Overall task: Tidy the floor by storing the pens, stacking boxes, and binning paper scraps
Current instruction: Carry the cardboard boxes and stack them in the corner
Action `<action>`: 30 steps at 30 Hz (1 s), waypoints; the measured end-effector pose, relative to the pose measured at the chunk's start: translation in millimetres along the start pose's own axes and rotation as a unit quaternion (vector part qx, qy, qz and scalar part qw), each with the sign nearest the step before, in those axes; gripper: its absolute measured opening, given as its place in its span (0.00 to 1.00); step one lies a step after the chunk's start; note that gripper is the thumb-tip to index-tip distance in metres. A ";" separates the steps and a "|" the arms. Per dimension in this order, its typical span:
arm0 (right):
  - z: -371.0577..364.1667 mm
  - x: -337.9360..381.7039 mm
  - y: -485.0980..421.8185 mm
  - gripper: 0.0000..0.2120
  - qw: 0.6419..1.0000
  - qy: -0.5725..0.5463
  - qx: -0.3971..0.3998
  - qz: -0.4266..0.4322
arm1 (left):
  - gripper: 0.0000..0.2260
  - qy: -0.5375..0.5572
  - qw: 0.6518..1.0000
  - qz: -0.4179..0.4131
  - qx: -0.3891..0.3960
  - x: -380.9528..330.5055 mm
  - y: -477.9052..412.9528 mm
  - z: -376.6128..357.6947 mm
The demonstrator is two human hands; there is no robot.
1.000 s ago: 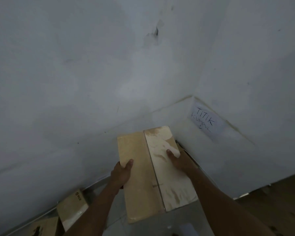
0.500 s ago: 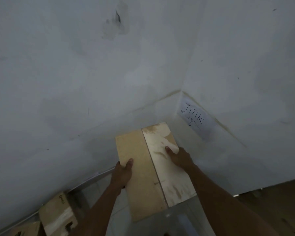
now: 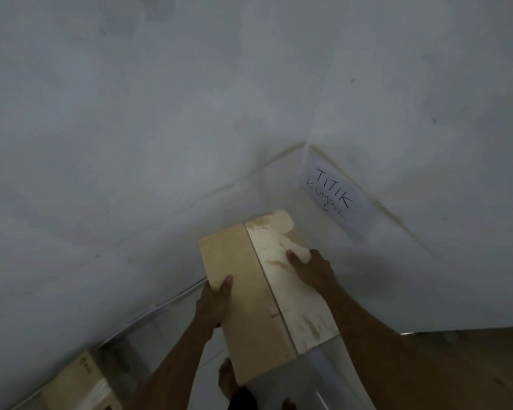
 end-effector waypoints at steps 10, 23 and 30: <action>-15.3 -30.2 -76.1 0.37 0.999 0.020 0.006 -0.027 | 0.35 0.003 0.995 0.083 0.053 12.0 -74.7 -44.9; -69.3 -119.7 -221.0 0.37 0.998 0.051 0.029 -0.029 | 0.33 0.078 0.984 0.147 0.058 60.6 -182.5 -160.8; -100.2 -149.7 -314.6 0.36 0.994 0.103 0.035 0.019 | 0.31 0.131 0.977 0.155 0.064 75.7 -262.7 -221.9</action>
Point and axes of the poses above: each hand's wrist, its own y-axis away from the middle knuckle, its own z-axis out of the back of the hand, x = y × z, the point moved 7 cm from there along -y, towards the middle knuckle, and after that the axes turned 10 degrees about -y, right-handed, at the moved point
